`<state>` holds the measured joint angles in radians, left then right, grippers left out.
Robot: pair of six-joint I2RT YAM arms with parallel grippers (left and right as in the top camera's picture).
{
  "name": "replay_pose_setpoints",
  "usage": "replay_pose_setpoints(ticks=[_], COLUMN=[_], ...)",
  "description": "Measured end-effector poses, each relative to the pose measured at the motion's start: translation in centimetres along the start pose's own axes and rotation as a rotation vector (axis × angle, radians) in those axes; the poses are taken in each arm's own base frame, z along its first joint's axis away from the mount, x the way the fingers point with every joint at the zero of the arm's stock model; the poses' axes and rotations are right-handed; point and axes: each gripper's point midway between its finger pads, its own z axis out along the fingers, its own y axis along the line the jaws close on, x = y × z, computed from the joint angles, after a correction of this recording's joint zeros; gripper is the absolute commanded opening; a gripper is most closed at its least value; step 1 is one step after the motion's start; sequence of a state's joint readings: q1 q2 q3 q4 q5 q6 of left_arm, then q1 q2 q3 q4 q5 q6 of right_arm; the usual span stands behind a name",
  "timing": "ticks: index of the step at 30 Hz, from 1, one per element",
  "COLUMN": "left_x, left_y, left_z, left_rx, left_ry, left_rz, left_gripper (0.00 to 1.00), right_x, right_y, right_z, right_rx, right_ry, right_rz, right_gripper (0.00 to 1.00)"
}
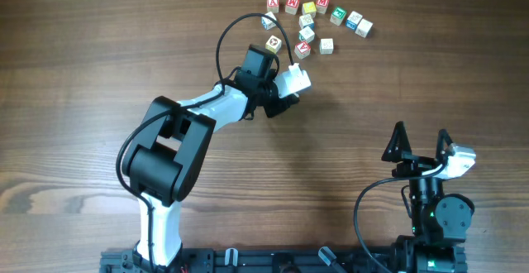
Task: Form a tower
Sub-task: 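Carry the block with the left gripper to open table and release it, then lift the left gripper away to a raised pose near the left side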
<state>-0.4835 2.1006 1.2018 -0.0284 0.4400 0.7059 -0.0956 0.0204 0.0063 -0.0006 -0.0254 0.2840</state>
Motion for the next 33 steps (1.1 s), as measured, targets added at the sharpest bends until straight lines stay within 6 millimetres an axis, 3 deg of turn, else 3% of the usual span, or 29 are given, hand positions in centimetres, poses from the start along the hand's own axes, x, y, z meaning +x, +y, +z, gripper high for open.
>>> replay_pose_setpoints(ticks=[2,4,5,6,7,14,17,19,20,22,27,29,31,32,33], left_x=[-0.1,-0.2,-0.2,-0.3,-0.5,-2.2,-5.6,-9.8,-10.5,-9.8,-6.6,-4.4,-3.8,-4.1,-4.8], left_y=[-0.4,-0.5,-0.5,-0.4,-0.3,1.5,5.0,9.9,11.7,13.5,13.8,13.3,12.2,10.7,9.8], left_z=[0.1,0.2,0.2,0.3,0.3,0.0,-4.0,-10.1,-12.1,-13.0,-12.4,-15.6,-20.1,-23.9,-26.1], left_rx=[0.022,0.03,0.032,0.028,0.02,-0.042,-0.145,-0.286,-0.338,-0.391,-0.385,-0.394,-0.422,-0.448,-0.469], left_ry=[-0.015,-0.022,-0.024,-0.032,-0.04,-0.116,-0.244,-0.436,-0.486,-0.485,-0.31,-0.223,-0.183,-0.174,-0.187], left_rz=[0.024,0.046,0.051,0.062,0.073,0.035,-0.098,-0.202,-0.249,-0.337,-0.651,-0.811,-0.895,-0.927,-0.934], left_gripper=[0.3,0.57,0.62,0.97,1.0,1.0,1.0,1.0,1.0,1.0,1.0,1.0,1.0,1.0,1.0], right_x=[0.0,0.0,0.0,0.0,0.0,0.0,0.0,0.0,0.0,0.0,0.0,0.0,0.0,0.0,0.0], right_y=[0.0,0.0,0.0,0.0,0.0,0.0,0.0,0.0,0.0,0.0,0.0,0.0,0.0,0.0,0.0], right_z=[0.0,0.0,0.0,0.0,0.0,0.0,0.0,0.0,0.0,0.0,0.0,0.0,0.0,0.0,0.0], right_rx=[0.0,0.0,0.0,0.0,0.0,0.0,0.0,0.0,0.0,0.0,0.0,-0.001,0.0,0.0,0.0], right_ry=[0.0,0.0,0.0,0.0,0.0,0.0,0.0,0.0,0.0,0.0,0.0,-0.001,0.001,0.0,-0.001], right_rz=[0.0,0.0,0.0,0.0,0.0,0.0,0.0,0.0,0.0,0.0,0.0,0.0,0.0,0.0,0.0], right_gripper=[1.0,1.0,1.0,1.0,1.0,1.0,1.0,1.0,1.0,1.0,1.0,1.0,1.0,1.0,1.0])
